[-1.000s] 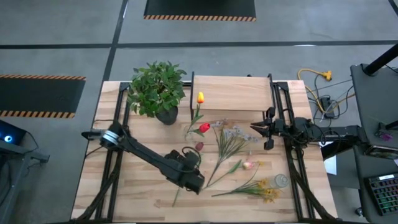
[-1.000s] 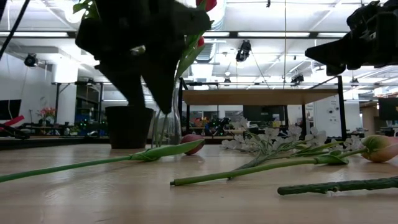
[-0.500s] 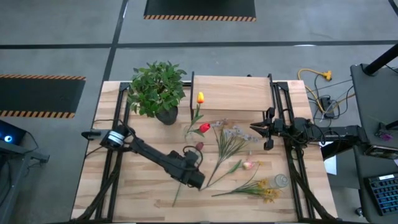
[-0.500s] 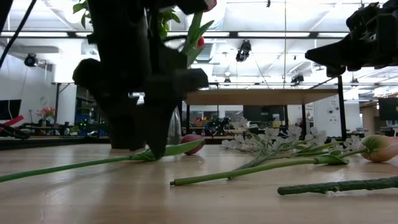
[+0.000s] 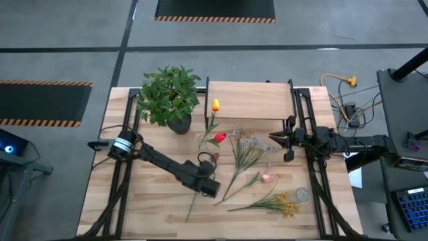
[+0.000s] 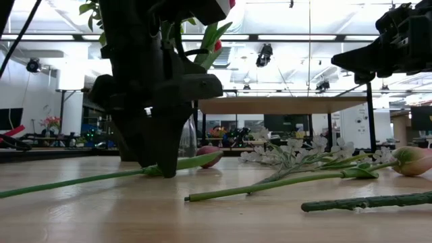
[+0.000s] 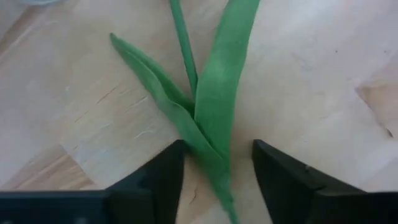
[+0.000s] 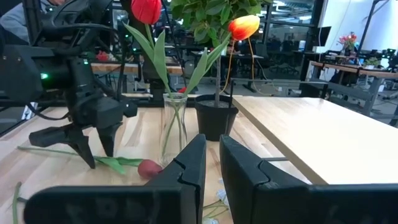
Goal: Pick and place flowers into a vace then onto a shelf
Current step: Put the dark red flower into the top transparent vase
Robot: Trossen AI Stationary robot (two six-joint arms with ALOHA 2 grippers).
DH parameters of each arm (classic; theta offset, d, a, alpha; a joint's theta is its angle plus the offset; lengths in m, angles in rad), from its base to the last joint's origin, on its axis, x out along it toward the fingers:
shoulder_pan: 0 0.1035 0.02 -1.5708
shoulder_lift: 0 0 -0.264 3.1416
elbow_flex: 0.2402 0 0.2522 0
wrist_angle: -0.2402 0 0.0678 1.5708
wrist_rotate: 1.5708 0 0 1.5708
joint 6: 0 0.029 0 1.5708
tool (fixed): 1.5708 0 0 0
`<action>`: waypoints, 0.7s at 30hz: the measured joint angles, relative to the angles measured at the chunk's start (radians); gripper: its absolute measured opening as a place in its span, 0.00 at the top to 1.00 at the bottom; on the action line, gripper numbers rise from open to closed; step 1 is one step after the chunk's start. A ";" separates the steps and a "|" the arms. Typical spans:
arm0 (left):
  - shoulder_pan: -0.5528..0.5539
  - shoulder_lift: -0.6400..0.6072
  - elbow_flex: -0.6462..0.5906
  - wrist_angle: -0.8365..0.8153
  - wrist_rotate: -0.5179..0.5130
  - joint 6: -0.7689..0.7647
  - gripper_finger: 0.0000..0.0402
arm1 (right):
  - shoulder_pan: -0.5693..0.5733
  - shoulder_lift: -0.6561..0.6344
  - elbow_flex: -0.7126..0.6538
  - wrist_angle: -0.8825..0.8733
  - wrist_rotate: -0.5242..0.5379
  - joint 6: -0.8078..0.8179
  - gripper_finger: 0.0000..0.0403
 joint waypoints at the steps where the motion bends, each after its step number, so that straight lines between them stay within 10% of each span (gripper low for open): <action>1: 0.000 0.000 0.004 -0.002 0.009 0.024 0.65 | 0.000 0.000 0.000 0.000 0.000 0.000 0.90; 10: -0.001 -0.008 0.024 -0.004 0.044 0.237 0.97 | 0.000 0.001 0.000 -0.003 0.000 0.001 0.91; 21: -0.011 -0.160 0.018 0.010 0.061 0.606 1.00 | 0.000 0.001 0.000 -0.015 0.000 0.000 0.90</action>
